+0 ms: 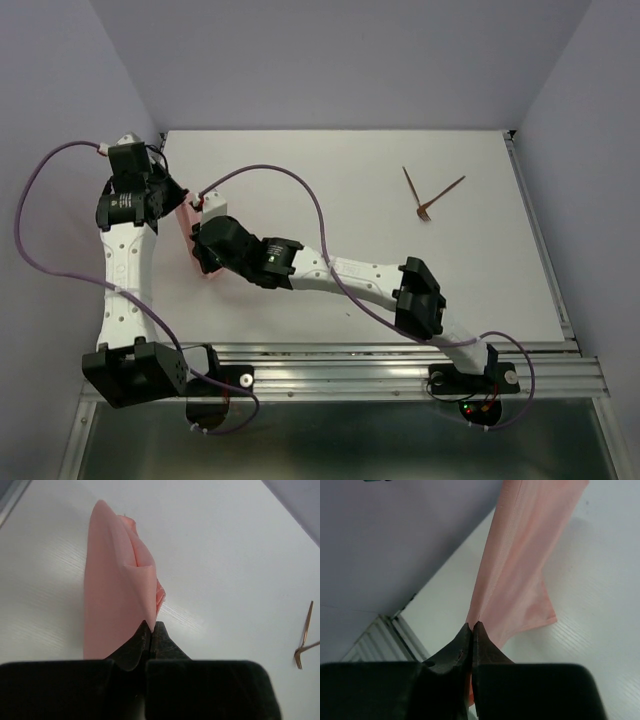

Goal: Fold the napkin into a case and place the utensils inside
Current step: Turn over the upper triangle folded napkin at the center of the board.

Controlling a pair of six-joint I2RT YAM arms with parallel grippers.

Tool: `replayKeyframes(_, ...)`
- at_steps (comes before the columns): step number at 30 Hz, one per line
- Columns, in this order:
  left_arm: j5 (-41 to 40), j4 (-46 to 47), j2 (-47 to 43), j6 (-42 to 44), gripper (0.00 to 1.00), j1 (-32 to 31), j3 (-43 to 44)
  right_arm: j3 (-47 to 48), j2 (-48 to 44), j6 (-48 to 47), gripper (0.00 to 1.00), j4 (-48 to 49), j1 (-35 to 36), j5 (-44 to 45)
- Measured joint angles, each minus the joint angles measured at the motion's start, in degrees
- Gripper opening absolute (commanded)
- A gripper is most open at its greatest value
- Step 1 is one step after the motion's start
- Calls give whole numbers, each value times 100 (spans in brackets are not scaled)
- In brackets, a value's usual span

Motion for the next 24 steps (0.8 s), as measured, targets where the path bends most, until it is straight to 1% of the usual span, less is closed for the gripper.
replayKeyframes(4, -817, -570, -162, 144, 0, -9, 667, 249, 7, -15, 1, 393, 50, -474)
replayKeyframes(6, -1082, -730, -258, 208, 0, -22, 861, 258, 7, 4, 1, 616, 52, -713)
replayKeyframes(8, -1294, -824, -374, 258, 0, -87, 949, 227, 7, 28, 1, 787, 52, -896)
replayKeyframes(10, -1438, -907, -428, 289, 0, -168, 957, 9, -68, 94, 1, 1038, 52, -1084)
replayKeyframes(13, -1657, -1021, -365, 291, 0, -450, 931, -369, -192, 205, 1, 1329, 52, -1193)
replayKeyframes(16, -1930, -1049, -210, 273, 0, -848, 765, -960, -415, 337, 1, 1635, 31, -1204)
replayKeyframes(17, -2028, -1071, -98, 256, 0, -1064, 664, -1436, -608, 420, 1, 1808, -7, -1204)
replayKeyframes(19, -2162, -1084, 136, 203, 0, -1364, 538, -2020, -839, 564, 1, 1996, -87, -1215)
replayKeyframes(21, -2205, -1051, 369, 166, 0, -1587, 470, -2802, -1165, 758, 1, 2258, -225, -1191)
replayKeyframes(24, -2201, -835, 804, 59, 0, -2035, 337, -3711, -1563, 1027, 1, 2559, -428, -1150)
